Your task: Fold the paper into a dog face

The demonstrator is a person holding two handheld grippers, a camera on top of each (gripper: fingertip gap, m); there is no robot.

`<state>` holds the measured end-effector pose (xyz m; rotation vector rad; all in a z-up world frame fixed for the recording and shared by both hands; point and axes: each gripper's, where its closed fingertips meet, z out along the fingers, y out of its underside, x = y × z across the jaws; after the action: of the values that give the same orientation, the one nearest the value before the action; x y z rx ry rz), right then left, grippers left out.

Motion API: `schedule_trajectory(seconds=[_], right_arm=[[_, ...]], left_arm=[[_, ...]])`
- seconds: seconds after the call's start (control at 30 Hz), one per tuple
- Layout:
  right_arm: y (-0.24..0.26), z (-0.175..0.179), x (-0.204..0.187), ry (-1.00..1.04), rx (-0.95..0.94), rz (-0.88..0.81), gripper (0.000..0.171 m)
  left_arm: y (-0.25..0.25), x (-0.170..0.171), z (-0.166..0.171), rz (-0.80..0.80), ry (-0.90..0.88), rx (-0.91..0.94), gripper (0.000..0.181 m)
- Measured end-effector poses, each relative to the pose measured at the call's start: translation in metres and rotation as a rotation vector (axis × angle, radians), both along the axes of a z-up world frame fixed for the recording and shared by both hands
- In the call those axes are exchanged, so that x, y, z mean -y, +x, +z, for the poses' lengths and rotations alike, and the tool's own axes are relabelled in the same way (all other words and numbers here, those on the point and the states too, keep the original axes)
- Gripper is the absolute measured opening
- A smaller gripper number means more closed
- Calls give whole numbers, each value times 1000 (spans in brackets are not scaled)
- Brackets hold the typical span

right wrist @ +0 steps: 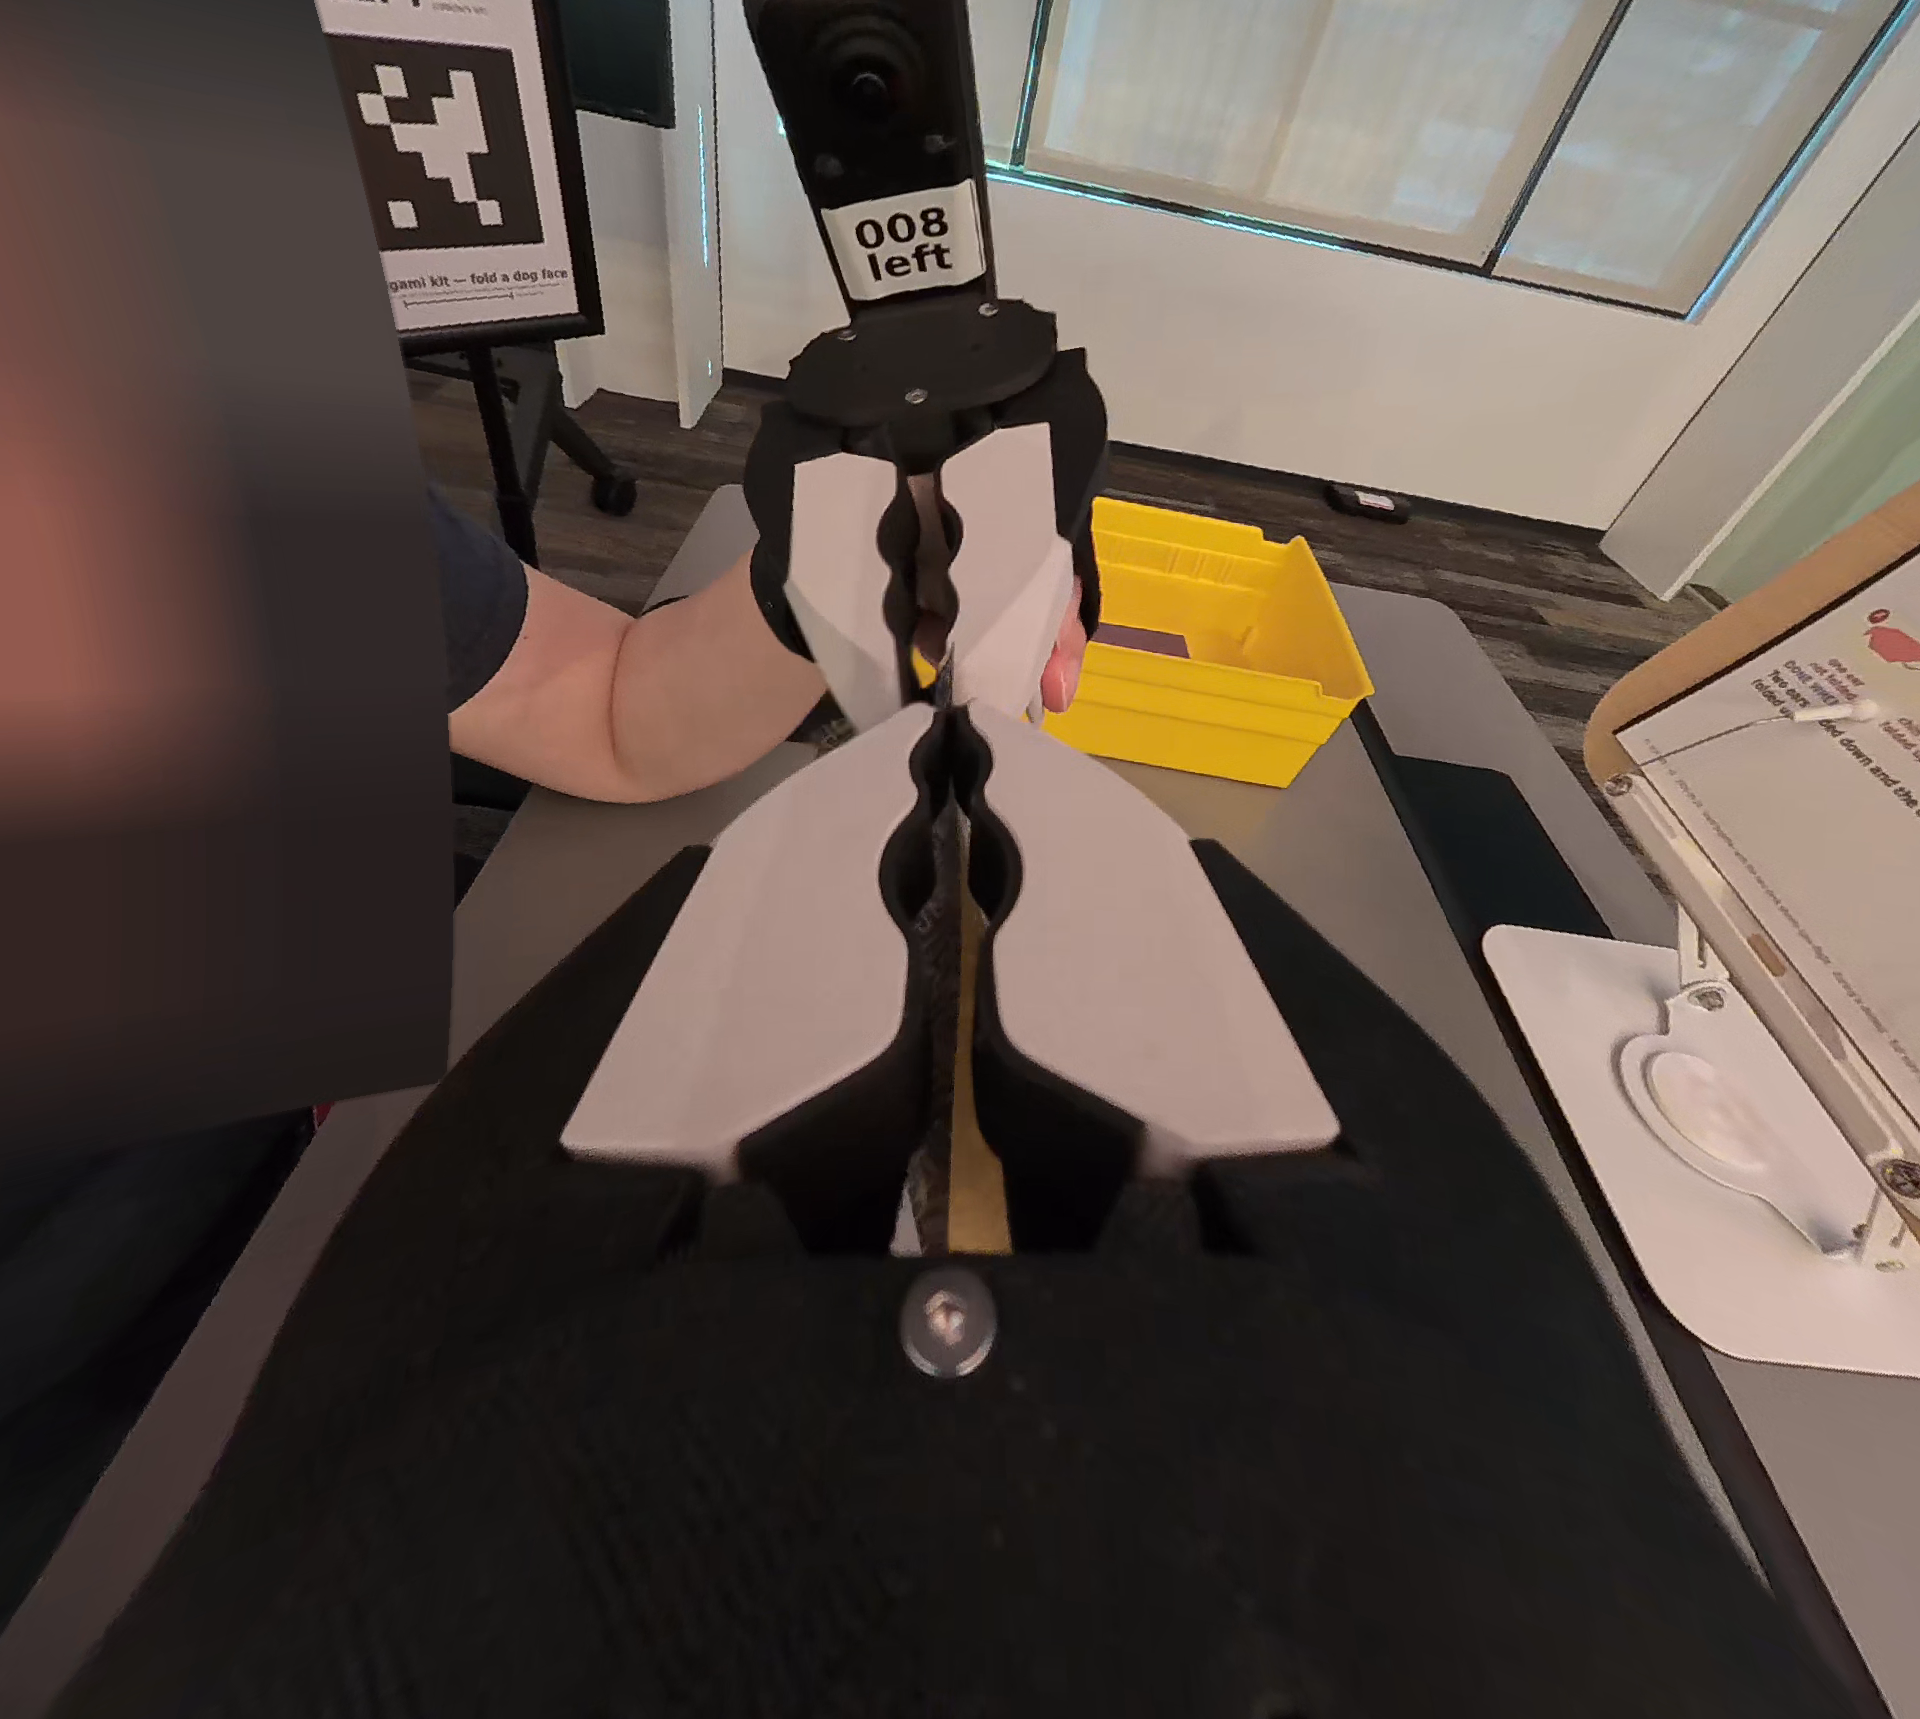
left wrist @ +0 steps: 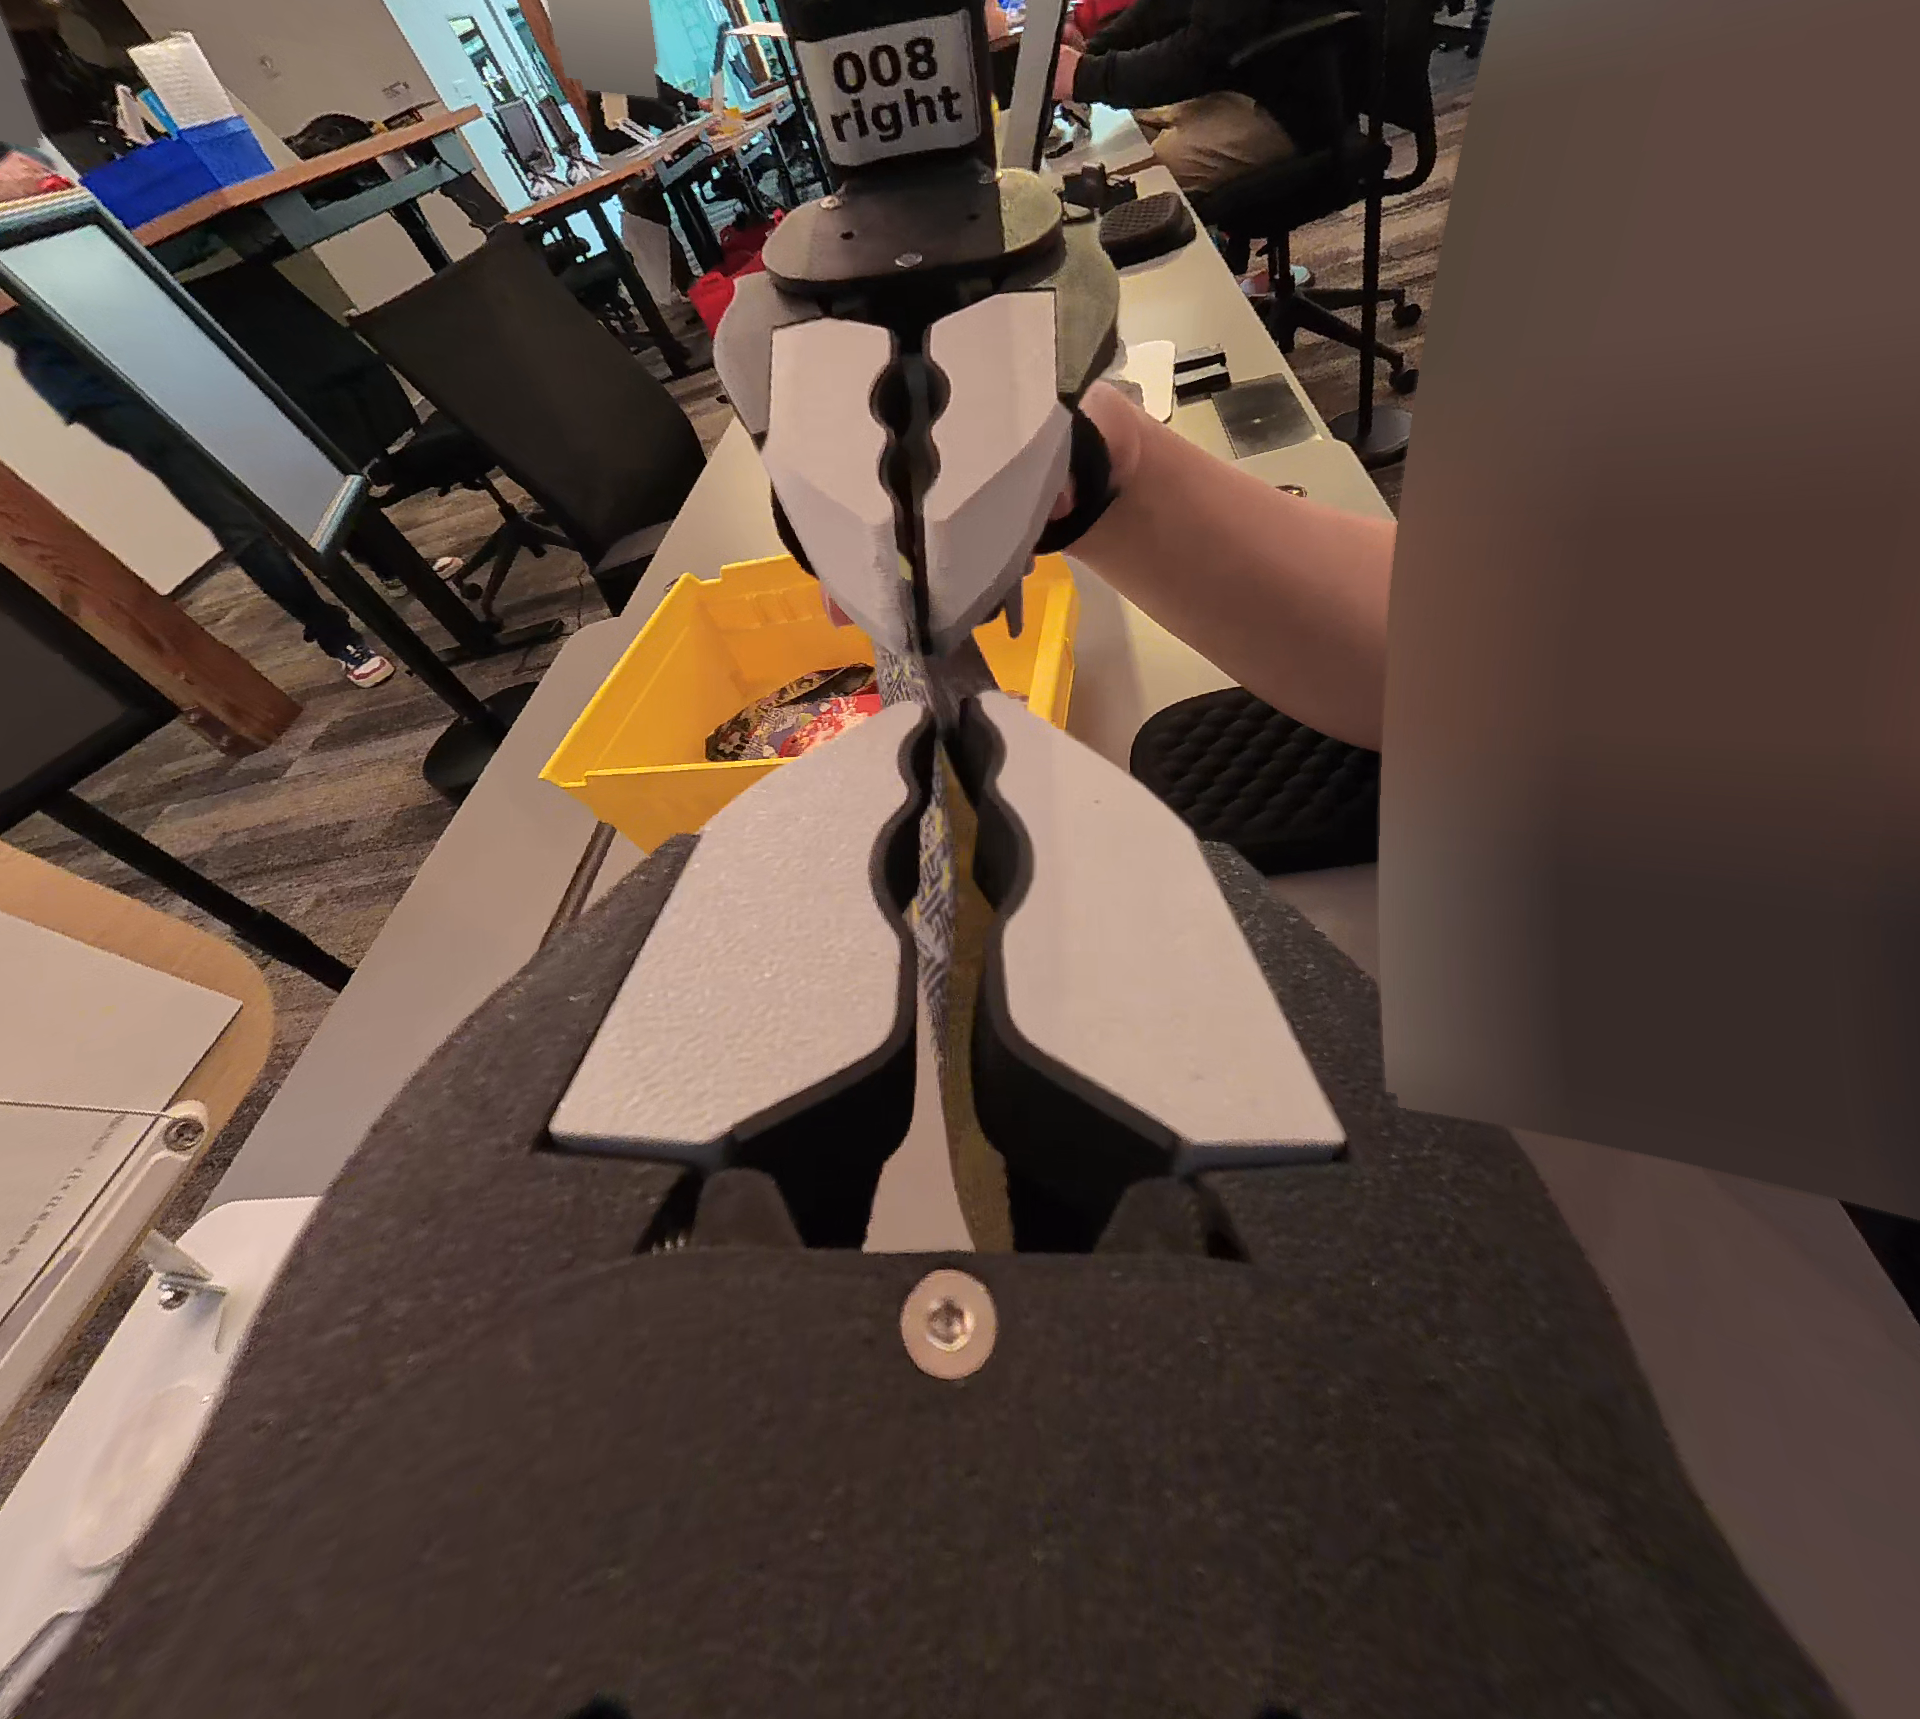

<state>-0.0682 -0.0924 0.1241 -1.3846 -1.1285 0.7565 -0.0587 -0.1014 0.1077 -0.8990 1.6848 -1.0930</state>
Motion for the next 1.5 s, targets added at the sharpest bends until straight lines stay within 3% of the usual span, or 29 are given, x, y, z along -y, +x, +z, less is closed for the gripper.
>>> schedule_trajectory(seconds=[0.5,0.83,0.97,1.1,1.23,1.4,1.5], right_arm=[[18,24,1,42,-117,-45,1],[26,21,-2,58,-79,-91,1],[22,14,-10,51,-48,-124,1],[19,12,-17,48,-47,-156,1],[16,12,-18,36,-67,-143,1],[11,12,-17,24,-90,-105,1],[10,11,-17,6,-104,-83,1]], left_arm=[[-3,0,11,-42,-76,64,8],[-10,-3,14,-52,-171,25,33],[4,-15,-5,84,-68,-58,50],[10,-17,-6,147,5,-44,32],[9,-28,-11,225,66,-73,25],[5,-29,-12,197,68,-77,3],[5,-29,-14,193,74,-88,0]])
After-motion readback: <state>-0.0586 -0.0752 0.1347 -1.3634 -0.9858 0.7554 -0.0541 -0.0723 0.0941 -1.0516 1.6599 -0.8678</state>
